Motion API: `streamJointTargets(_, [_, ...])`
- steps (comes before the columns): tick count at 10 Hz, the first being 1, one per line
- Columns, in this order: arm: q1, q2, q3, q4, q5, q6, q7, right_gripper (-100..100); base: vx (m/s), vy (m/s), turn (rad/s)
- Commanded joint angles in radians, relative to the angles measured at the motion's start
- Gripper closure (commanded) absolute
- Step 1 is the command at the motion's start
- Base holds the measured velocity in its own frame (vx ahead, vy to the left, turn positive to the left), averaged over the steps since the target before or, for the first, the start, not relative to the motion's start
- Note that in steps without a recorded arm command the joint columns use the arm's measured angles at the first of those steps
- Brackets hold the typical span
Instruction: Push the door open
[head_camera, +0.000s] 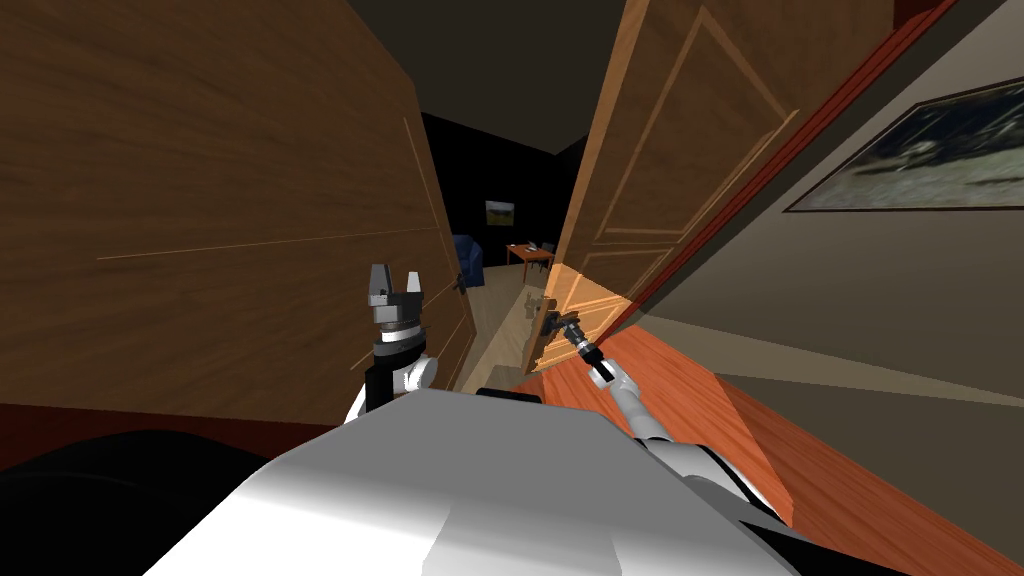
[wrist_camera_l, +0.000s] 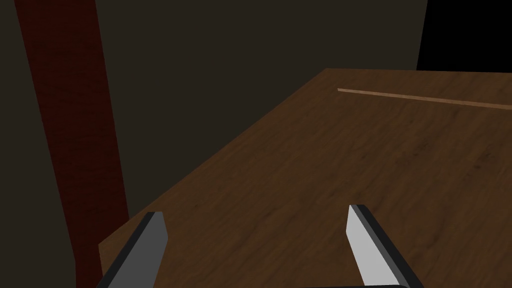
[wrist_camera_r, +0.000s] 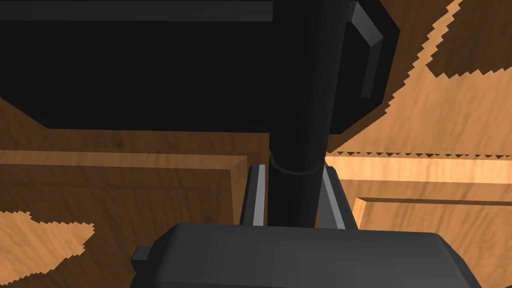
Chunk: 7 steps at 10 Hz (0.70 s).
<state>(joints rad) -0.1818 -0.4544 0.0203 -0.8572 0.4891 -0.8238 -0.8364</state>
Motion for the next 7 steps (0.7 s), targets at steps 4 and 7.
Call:
streamJointTargets(4, [-0.041, 0.052, -0.045, 0.01, -0.041, 0.07, 0.093, 100, 0.079, 0.028, -0.033])
streamJointTargets(7, [-0.058, 0.081, -0.062, 0.019, -0.059, 0.097, 0.138, 100, 0.101, 0.033, -0.009])
